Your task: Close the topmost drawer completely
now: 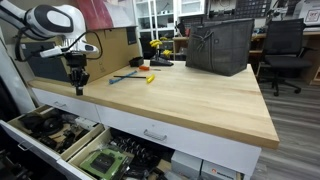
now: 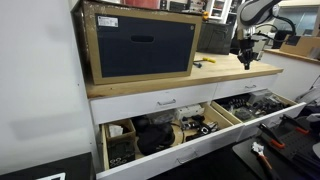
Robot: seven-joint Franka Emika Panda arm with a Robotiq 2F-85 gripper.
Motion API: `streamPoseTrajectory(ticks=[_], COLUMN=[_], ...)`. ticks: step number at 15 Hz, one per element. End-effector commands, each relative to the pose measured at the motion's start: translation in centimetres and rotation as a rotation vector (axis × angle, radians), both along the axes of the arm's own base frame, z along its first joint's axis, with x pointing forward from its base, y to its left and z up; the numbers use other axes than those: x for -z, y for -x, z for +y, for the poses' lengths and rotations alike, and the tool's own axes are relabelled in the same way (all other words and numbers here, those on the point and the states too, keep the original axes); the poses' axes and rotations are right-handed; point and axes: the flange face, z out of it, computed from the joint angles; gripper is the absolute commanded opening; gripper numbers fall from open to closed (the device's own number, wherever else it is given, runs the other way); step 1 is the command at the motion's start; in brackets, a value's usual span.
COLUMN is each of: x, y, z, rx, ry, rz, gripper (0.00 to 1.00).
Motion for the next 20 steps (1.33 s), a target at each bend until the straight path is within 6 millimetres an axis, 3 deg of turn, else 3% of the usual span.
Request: streamPoseTrajectory(ticks=[1,6,11,16,17,18,20], x=[-3.5,-8.4,-11.9,-12.8,-12.7,-11.8,-11.8], y=[-1.1,-2.5,-3.3,-3.8,-3.7,-4.0,-4.0], z=[1.0,1.7,1.6,1.9,2.2,2.0,2.2], rx=[0.004,0.021,0.014,0.007,0.036,0.032,0.04], ry=[-0.043,-0.087,-0.119,-0.168,-0.187,-0.146,-0.163], rz=[0.027,0.021,-0.015,-0.055,-0.052,-0.053,-0.055], gripper=[0.0,0.0,0.0,0.0,0.26,0.03,0.16])
